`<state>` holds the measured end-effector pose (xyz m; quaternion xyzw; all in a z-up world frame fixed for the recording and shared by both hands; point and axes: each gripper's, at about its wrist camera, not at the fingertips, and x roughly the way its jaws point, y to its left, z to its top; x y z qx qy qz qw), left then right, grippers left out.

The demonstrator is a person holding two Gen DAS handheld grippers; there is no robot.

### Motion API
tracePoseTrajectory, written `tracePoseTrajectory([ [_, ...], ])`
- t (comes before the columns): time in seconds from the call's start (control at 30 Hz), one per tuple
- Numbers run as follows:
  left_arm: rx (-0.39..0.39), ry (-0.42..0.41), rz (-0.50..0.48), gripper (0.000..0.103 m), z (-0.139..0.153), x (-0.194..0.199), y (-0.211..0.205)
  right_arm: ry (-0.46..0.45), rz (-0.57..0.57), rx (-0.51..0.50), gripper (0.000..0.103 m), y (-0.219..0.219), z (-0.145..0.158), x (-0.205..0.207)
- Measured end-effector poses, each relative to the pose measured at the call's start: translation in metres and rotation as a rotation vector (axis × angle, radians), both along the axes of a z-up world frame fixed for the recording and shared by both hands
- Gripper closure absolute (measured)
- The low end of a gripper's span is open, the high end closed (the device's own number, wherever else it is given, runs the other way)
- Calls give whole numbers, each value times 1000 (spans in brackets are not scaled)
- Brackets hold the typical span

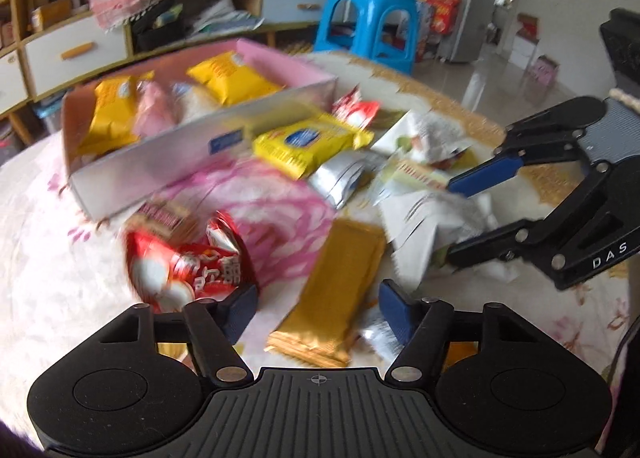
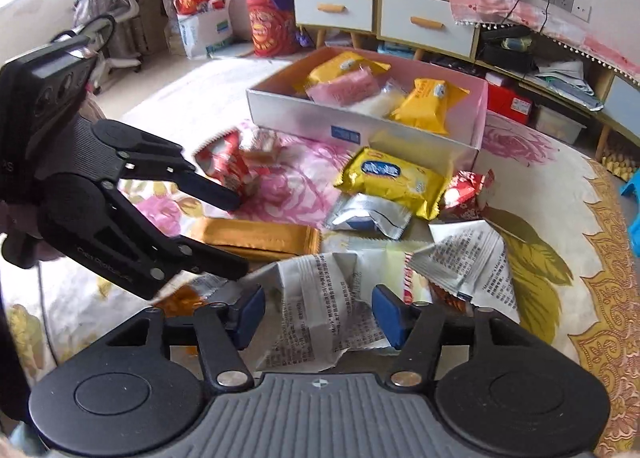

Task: Organize snacks
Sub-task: 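Grasp the gold bar with the left tool while the right tool grasps a white paper pack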

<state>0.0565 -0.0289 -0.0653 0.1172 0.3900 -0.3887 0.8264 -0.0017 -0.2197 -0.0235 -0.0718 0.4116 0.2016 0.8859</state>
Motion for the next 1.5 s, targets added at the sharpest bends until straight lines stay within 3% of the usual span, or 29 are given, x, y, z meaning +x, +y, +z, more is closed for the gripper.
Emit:
tracePoseTrajectory([
  [0.17, 14, 9, 44, 66, 4, -1, 9, 8, -3, -29, 60, 2, -5, 2],
  [0.3, 49, -2, 91, 72, 5, -3, 17, 3, -8, -29, 62, 3, -4, 3],
  [0.53, 82, 37, 134, 72, 10, -9, 26, -8, -39, -33, 63, 2, -1, 7],
  [0.63, 58, 55, 134, 67, 9, -6, 25, 2, -40, -33, 62, 4, -1, 10],
  [0.73, 47, 56, 137, 51, 7, -3, 19, 2, -32, -49, 61, 8, -2, 10],
  [0.9, 82, -3, 155, 45, 6, -1, 6, 4, -26, -61, 59, 12, -3, 11],
  [1.03, 74, 5, 180, 45, 6, 0, 4, 9, -15, -75, 57, 16, -5, 13],
  [1.1, 69, 14, 188, 49, 7, 1, 3, 0, -12, -85, 59, 18, -5, 13],
  [1.17, 61, 22, 189, 70, 8, 0, 4, -7, -10, -84, 61, 19, -4, 12],
  [1.2, 74, 21, 195, 74, 8, 0, 3, -9, -8, -82, 61, 19, -4, 12],
  [1.5, 62, 67, 214, 77, 13, -1, 9, -35, -21, -50, 62, 17, 5, 12],
])
